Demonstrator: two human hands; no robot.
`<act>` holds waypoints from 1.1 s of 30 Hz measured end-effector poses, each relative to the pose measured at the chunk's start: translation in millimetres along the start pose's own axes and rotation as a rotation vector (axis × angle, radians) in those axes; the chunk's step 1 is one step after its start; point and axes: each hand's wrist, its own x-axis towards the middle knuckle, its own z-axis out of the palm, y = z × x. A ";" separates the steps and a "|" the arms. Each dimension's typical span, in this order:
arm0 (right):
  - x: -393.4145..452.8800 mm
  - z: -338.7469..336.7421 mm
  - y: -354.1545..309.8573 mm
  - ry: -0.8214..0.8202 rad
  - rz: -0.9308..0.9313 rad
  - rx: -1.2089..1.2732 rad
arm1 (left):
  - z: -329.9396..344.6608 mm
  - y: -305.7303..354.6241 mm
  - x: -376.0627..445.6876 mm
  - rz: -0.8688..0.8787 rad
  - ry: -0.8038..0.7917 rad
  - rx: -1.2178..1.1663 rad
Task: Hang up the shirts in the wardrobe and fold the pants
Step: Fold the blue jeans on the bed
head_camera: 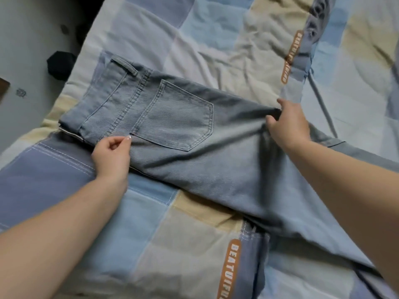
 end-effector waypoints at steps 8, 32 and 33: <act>-11.8 65.5 -73.2 -0.331 -0.202 -0.258 | -33.6 -12.1 15.9 -0.410 -0.029 -0.340; -35.1 -138.7 -29.4 -0.874 0.178 1.510 | 70.2 121.6 -205.8 0.976 -0.843 0.506; -36.8 -151.9 -5.5 -0.844 0.189 1.423 | 82.2 118.6 -223.8 1.011 -0.865 0.552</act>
